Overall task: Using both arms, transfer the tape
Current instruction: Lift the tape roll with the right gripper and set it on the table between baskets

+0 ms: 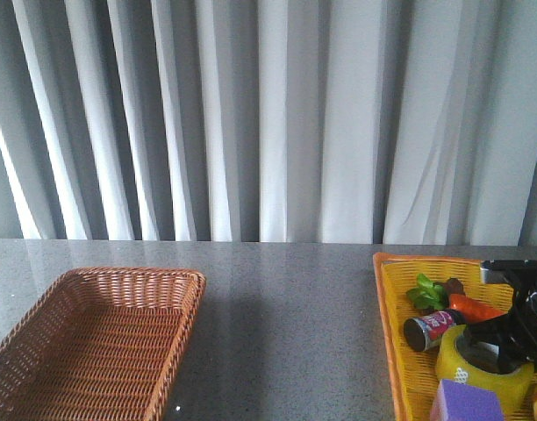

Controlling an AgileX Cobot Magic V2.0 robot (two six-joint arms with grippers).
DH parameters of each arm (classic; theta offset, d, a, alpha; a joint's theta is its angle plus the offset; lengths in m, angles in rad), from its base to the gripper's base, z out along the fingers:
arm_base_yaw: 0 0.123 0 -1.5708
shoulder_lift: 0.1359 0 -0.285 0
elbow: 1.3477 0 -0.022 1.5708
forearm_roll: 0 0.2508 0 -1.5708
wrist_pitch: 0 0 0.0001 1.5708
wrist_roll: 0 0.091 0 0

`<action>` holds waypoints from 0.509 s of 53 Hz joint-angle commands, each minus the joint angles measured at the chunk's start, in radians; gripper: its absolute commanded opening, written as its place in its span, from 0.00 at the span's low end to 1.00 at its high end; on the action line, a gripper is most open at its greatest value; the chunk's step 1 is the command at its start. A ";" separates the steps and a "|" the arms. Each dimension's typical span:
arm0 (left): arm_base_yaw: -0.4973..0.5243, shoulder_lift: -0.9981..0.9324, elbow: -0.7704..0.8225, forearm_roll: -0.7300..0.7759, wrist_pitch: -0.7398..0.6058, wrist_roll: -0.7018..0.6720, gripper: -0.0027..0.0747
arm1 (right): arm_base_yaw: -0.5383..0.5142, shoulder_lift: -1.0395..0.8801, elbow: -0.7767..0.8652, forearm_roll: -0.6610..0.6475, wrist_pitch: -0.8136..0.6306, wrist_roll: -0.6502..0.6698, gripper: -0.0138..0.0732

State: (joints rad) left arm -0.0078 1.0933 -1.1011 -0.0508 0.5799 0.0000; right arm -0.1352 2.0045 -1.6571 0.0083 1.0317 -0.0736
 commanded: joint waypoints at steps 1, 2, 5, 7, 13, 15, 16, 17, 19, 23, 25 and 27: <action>-0.004 -0.014 -0.030 -0.005 -0.066 -0.006 0.73 | -0.004 -0.118 -0.038 0.007 -0.025 -0.014 0.27; -0.004 -0.014 -0.030 -0.005 -0.068 -0.006 0.73 | -0.004 -0.126 -0.042 0.008 -0.025 -0.014 0.27; -0.004 -0.014 -0.030 -0.005 -0.068 -0.006 0.73 | -0.004 -0.155 -0.068 0.014 -0.014 -0.014 0.27; -0.004 -0.014 -0.030 -0.005 -0.068 -0.006 0.73 | -0.003 -0.174 -0.089 0.019 -0.003 -0.014 0.27; -0.004 -0.014 -0.030 -0.005 -0.068 -0.006 0.73 | -0.001 -0.225 -0.176 0.075 0.037 -0.033 0.27; -0.004 -0.014 -0.030 -0.005 -0.068 -0.006 0.73 | -0.001 -0.238 -0.203 0.102 0.049 -0.045 0.27; -0.004 -0.014 -0.030 -0.005 -0.068 -0.006 0.73 | -0.001 -0.247 -0.213 0.120 0.055 -0.055 0.27; -0.004 -0.014 -0.030 -0.005 -0.068 -0.006 0.73 | 0.006 -0.254 -0.228 0.131 0.059 -0.067 0.27; -0.004 -0.014 -0.030 -0.005 -0.068 -0.006 0.73 | 0.021 -0.267 -0.251 0.142 0.061 -0.086 0.27; -0.004 -0.014 -0.030 -0.005 -0.068 -0.006 0.73 | 0.076 -0.279 -0.295 0.138 0.061 -0.122 0.28; -0.004 -0.014 -0.030 -0.005 -0.068 -0.006 0.73 | 0.116 -0.281 -0.317 0.136 0.061 -0.124 0.28; -0.004 -0.014 -0.030 -0.005 -0.067 -0.006 0.73 | 0.155 -0.281 -0.329 0.133 0.059 -0.124 0.28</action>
State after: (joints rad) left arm -0.0078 1.0933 -1.1011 -0.0508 0.5799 0.0000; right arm -0.0549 1.7794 -1.9208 0.1034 1.1412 -0.1764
